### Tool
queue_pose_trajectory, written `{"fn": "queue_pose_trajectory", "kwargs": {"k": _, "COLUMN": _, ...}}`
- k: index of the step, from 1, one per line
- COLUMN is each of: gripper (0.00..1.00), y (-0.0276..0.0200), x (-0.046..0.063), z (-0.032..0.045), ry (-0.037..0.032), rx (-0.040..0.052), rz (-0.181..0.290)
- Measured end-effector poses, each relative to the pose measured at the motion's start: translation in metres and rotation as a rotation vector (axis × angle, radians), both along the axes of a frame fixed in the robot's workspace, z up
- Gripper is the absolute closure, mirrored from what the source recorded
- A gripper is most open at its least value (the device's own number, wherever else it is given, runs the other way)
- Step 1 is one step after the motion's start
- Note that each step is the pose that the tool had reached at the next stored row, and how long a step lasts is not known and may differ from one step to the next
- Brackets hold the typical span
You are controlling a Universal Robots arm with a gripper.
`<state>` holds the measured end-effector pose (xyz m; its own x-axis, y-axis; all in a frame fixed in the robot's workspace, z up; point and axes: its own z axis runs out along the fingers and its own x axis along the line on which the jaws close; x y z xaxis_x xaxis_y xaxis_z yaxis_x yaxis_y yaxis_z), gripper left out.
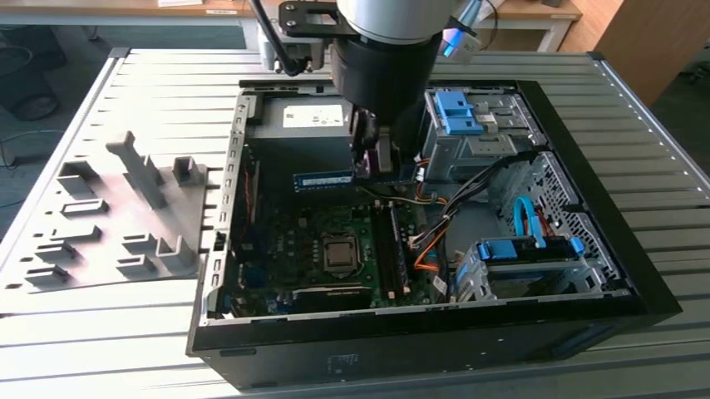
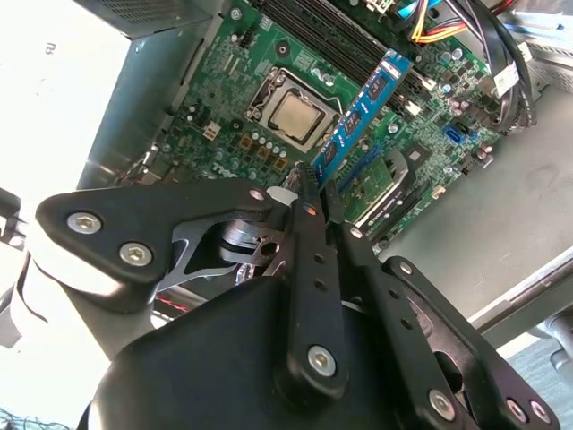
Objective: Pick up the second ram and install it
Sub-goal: 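Pick up the second ram and move it above second insertion slot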
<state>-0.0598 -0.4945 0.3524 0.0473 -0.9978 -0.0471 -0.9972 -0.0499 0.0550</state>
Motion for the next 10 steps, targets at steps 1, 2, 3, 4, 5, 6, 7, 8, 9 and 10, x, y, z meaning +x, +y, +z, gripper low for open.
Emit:
{"fn": "queue_pose_trajectory", "kwargs": {"k": 1, "gripper": 0.86, "y": -0.0002, "x": 0.0001, "z": -0.0007, "ry": 0.0000, "rx": 0.0000, "rz": 0.000}}
{"fn": "queue_pose_trajectory", "kwargs": {"k": 2, "gripper": 0.86, "y": -0.0005, "x": 0.0002, "z": -0.0013, "ry": 0.0000, "rx": -0.0001, "rz": 0.000}}
{"fn": "queue_pose_trajectory", "kwargs": {"k": 3, "gripper": 0.86, "y": -0.0007, "x": 0.0003, "z": -0.0020, "ry": 0.0000, "rx": -0.0001, "rz": 0.000}}
{"fn": "queue_pose_trajectory", "kwargs": {"k": 4, "gripper": 0.86, "y": -0.0010, "x": 0.0004, "z": -0.0025, "ry": 0.0001, "rx": -0.0002, "rz": 0.000}}
{"fn": "queue_pose_trajectory", "kwargs": {"k": 5, "gripper": 0.86, "y": -0.0013, "x": 0.0005, "z": -0.0031, "ry": 0.0001, "rx": -0.0004, "rz": 0.000}}
{"fn": "queue_pose_trajectory", "kwargs": {"k": 6, "gripper": 0.86, "y": -0.0016, "x": 0.0006, "z": -0.0038, "ry": 0.0001, "rx": -0.0004, "rz": 0.000}}
{"fn": "queue_pose_trajectory", "kwargs": {"k": 7, "gripper": 0.86, "y": -0.0019, "x": 0.0006, "z": -0.0044, "ry": 0.0001, "rx": -0.0004, "rz": 0.000}}
{"fn": "queue_pose_trajectory", "kwargs": {"k": 8, "gripper": 0.86, "y": -0.0023, "x": 0.0008, "z": -0.0051, "ry": 0.0000, "rx": -0.0003, "rz": 0.000}}
{"fn": "queue_pose_trajectory", "kwargs": {"k": 9, "gripper": 0.86, "y": -0.0028, "x": 0.0009, "z": -0.0058, "ry": 0.0000, "rx": -0.0004, "rz": 0.000}}
{"fn": "queue_pose_trajectory", "kwargs": {"k": 10, "gripper": 0.86, "y": -0.0034, "x": 0.0010, "z": -0.0066, "ry": 0.0000, "rx": -0.0003, "rz": 0.000}}
